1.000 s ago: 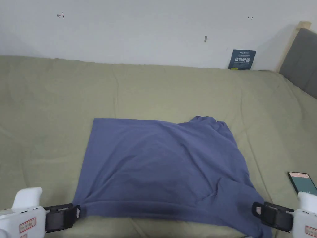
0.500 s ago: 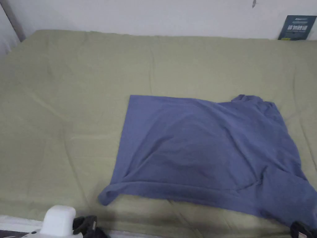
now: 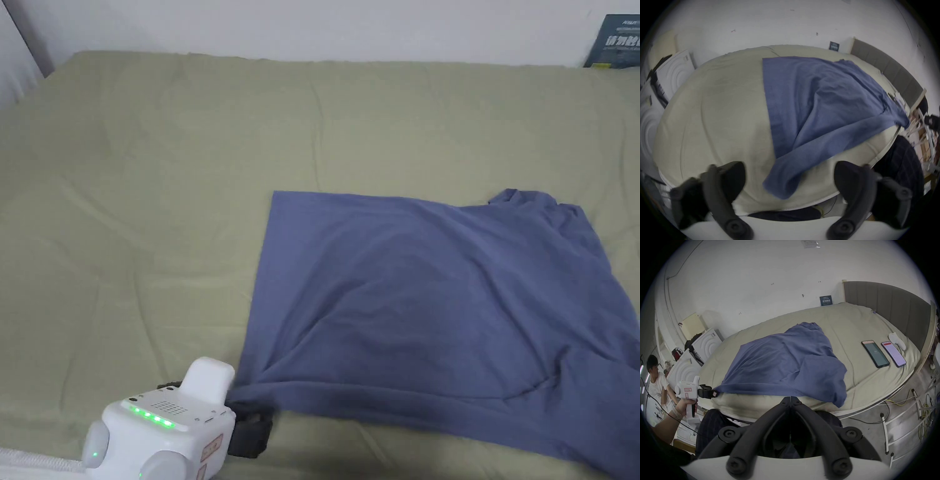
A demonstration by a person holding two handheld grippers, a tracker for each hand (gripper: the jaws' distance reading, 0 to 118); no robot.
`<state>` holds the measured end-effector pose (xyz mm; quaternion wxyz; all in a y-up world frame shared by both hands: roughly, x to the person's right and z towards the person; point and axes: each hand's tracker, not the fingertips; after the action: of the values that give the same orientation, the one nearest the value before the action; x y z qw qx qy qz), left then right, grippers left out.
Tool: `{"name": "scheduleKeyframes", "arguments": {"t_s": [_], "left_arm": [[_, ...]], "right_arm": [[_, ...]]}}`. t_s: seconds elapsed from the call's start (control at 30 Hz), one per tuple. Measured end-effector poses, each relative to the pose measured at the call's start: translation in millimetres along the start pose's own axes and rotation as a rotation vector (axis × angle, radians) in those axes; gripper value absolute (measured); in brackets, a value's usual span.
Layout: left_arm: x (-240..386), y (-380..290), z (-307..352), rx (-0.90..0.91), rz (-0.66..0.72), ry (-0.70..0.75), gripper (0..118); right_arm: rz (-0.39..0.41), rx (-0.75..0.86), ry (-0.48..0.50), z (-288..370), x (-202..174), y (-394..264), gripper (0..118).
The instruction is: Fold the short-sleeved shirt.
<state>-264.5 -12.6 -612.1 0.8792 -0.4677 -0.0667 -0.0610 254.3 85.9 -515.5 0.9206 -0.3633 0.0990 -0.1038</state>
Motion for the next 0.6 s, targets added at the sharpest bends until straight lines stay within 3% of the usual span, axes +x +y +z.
{"name": "scheduleKeyframes", "arguments": {"t_s": [0.07,0.1,0.17,0.37,0.4,0.47,0.5,0.57,0.6], "left_arm": [[14.2,1.7,-1.4,-0.032,-0.009,0.024,34],[1.6,1.9,0.3,-0.024,0.013,-0.017,25],[9.0,4.1,7.0,-0.011,0.005,-0.017,15],[9.2,7.2,24.3,0.023,0.038,-0.073,12],[9.8,8.7,26.9,0.02,0.04,-0.069,12],[11.4,10.4,31.5,0.025,0.03,-0.044,12],[10.4,11.6,33.2,0.024,0.031,-0.043,12],[9.6,13.0,35.9,0.026,0.039,-0.046,12],[9.9,13.6,36.6,0.027,0.04,-0.051,12]], "right_arm": [[-0.001,-0.004,-0.016,0.8,3.1,2.2,0],[-0.001,-0.008,-0.028,0.9,6.4,3.9,0],[0.002,-0.013,-0.045,0.7,8.4,7.3,0],[0.046,-0.12,-0.147,-24.1,35.0,18.7,1],[0.056,-0.128,-0.171,-32.3,41.9,19.9,21],[0.075,-0.185,-0.219,-53.6,56.4,21.1,104],[0.086,-0.24,-0.229,-66.0,63.2,22.4,116],[0.126,-0.218,-0.177,-79.3,75.3,22.2,115],[0.154,-0.245,-0.201,-87.8,79.4,23.4,115]]}}
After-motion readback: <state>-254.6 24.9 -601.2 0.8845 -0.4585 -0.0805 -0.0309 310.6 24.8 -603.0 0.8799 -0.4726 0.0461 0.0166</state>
